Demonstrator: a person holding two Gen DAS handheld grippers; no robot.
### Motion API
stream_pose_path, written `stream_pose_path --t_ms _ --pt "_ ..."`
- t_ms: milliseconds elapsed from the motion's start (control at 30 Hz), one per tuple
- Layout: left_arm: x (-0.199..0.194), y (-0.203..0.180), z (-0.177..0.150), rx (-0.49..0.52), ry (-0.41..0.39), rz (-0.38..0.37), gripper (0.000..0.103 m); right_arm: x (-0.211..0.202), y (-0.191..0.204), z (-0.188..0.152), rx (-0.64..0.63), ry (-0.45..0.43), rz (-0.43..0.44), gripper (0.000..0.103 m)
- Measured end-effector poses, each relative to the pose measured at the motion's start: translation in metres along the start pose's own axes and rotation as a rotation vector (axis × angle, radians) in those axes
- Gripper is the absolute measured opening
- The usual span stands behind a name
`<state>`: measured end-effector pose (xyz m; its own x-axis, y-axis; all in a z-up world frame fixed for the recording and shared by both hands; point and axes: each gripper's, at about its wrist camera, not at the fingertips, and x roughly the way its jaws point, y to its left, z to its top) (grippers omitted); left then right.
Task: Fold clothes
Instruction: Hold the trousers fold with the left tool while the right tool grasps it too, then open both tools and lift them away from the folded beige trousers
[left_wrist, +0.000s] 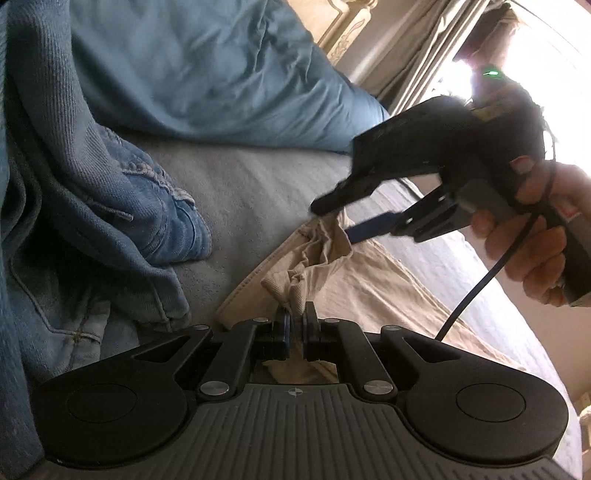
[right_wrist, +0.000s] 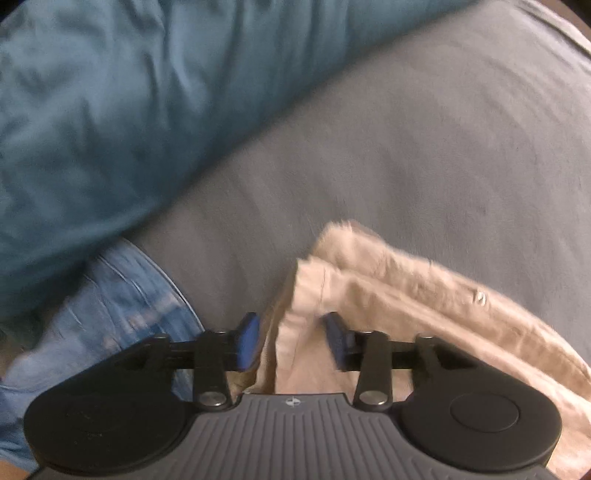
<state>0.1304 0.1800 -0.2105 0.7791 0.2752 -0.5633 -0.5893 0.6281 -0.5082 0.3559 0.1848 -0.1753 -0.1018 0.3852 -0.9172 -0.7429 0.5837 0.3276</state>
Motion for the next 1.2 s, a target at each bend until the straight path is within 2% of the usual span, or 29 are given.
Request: stream_pose_path --t_ms 100,267,367,567,700,833,967,1100,1200 --pt "-0.001 0.001 0.001 -0.011 0.010 0.002 0.006 -0.010 -0.012 0.000 0.061 -0.038 0.054 0.044" --pt "-0.002 0.008 0.004 -0.079 0.026 0.002 0.011 -0.027 -0.034 -0.009 0.120 -0.098 0.093 0.044" --pt "-0.004 0.009 0.002 -0.107 0.025 0.010 0.012 -0.031 -0.043 -0.019 0.126 -0.114 0.150 0.039" --pt "-0.007 0.008 0.001 -0.128 0.010 0.092 0.023 0.011 -0.031 -0.037 0.108 -0.088 0.162 0.035" --pt "-0.009 0.007 -0.002 -0.131 0.008 0.110 0.025 -0.003 -0.037 -0.036 0.119 -0.246 0.186 0.035" --pt "-0.016 -0.002 -0.004 -0.085 0.012 0.124 0.026 -0.065 -0.076 -0.043 0.198 -0.369 0.201 0.035" --pt "-0.025 -0.011 -0.008 -0.038 0.016 0.122 0.027 -0.152 -0.136 -0.086 0.259 -0.511 0.182 0.035" --pt "-0.030 -0.029 -0.015 0.053 0.036 0.126 0.027 -0.236 -0.200 -0.163 0.354 -0.670 0.137 0.036" --pt "-0.037 -0.043 -0.024 0.136 0.053 0.124 0.027 -0.271 -0.241 -0.233 0.440 -0.746 0.081 0.036"
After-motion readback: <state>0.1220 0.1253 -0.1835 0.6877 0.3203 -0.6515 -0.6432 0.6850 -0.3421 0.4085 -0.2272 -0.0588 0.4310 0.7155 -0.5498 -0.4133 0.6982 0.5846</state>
